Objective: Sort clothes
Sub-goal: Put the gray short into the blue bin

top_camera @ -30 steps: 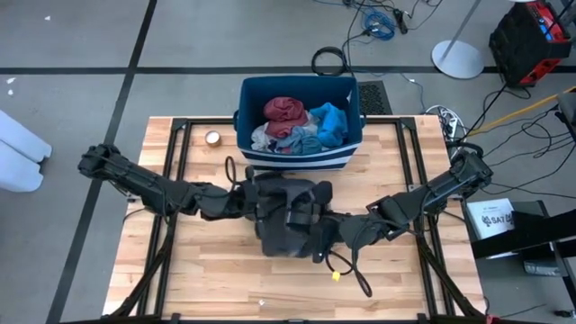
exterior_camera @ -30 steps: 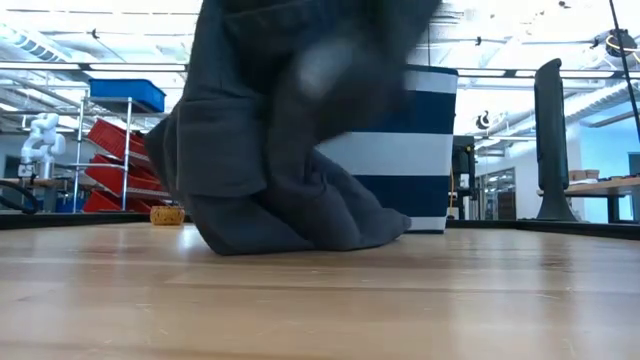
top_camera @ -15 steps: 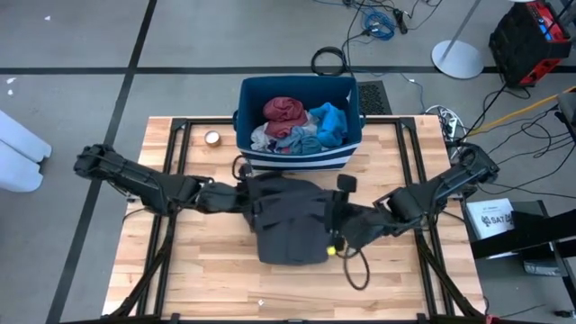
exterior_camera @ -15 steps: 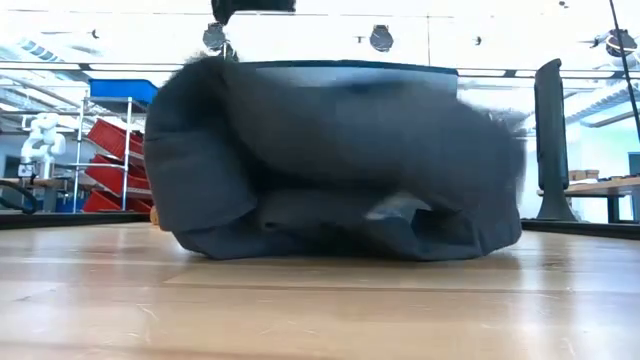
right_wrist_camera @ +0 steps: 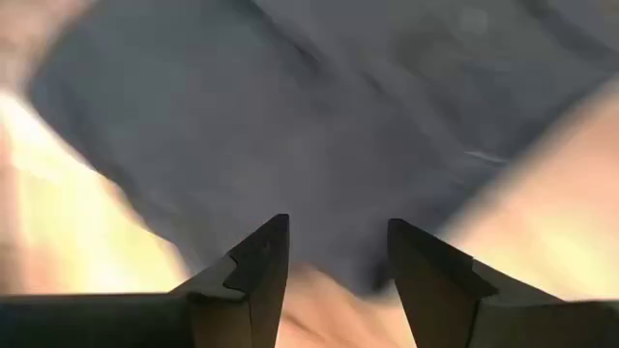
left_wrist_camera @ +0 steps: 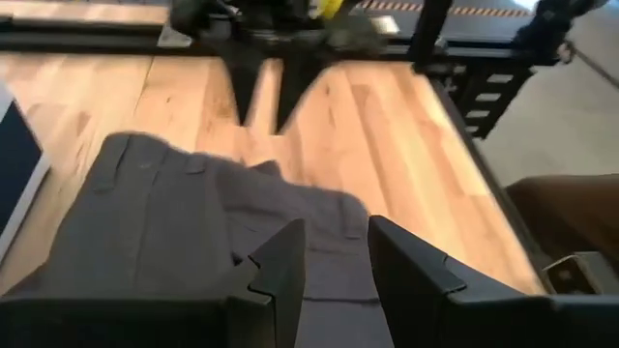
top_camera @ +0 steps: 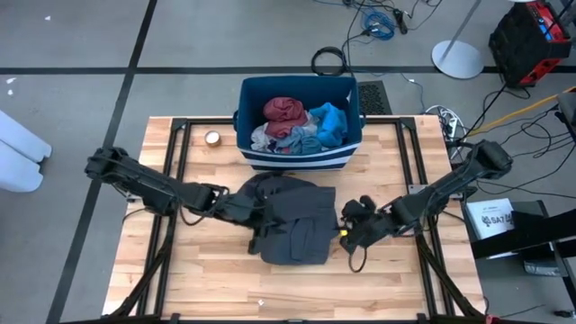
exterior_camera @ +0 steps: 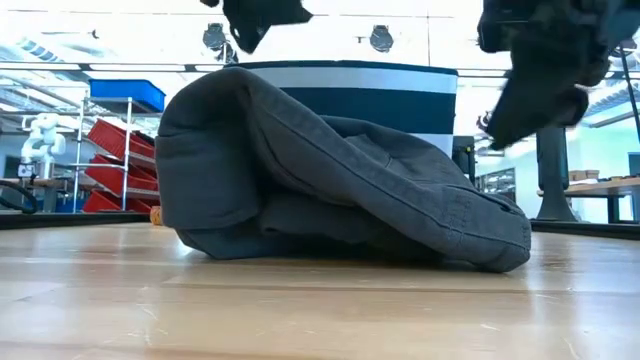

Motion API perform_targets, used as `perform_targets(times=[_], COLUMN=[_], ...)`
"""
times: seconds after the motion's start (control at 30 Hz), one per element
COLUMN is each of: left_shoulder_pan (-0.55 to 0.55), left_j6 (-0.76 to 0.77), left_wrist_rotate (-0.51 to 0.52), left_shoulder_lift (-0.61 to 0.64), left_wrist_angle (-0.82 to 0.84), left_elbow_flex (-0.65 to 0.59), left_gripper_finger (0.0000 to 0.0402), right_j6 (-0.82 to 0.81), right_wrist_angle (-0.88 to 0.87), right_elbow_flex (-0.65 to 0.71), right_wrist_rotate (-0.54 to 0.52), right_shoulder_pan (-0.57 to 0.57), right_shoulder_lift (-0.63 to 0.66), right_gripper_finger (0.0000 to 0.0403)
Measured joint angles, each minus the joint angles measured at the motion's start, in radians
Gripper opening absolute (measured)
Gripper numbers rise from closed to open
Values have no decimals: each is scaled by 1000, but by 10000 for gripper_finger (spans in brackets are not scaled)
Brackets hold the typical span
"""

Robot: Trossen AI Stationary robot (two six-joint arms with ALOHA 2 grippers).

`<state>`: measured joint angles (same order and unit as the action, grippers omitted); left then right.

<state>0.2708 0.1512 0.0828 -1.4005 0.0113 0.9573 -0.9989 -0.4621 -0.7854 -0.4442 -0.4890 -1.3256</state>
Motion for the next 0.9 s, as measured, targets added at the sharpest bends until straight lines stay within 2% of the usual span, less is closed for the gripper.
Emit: perform_targets(times=[0.1, 0.2, 0.4, 0.67, 0.9], left_shoulder_pan=[-18, -31, -44, -52, -52], left_j6=[1, 2, 25, 27, 28], left_wrist_rotate=[1, 2, 3, 1, -1], left_shoulder_lift=[-15, -17, -17, -17, -17], left_wrist_angle=[-4, -6, -30, -35, -32], left_elbow_flex=[0, 0, 0, 0, 0], left_gripper_finger=[123, 123, 123, 123, 123], right_j6=[-44, -90, -63, -33, 50], right_wrist_angle=[336, 438, 399, 267, 359], right_elbow_flex=[146, 210, 218, 217, 217], right_wrist_rotate=[25, 45, 97, 124, 210], right_shoulder_pan=[23, 42, 73, 127, 168], right_shoulder_lift=[28, 30, 30, 30, 25], right_gripper_finger=[164, 166, 193, 254, 299])
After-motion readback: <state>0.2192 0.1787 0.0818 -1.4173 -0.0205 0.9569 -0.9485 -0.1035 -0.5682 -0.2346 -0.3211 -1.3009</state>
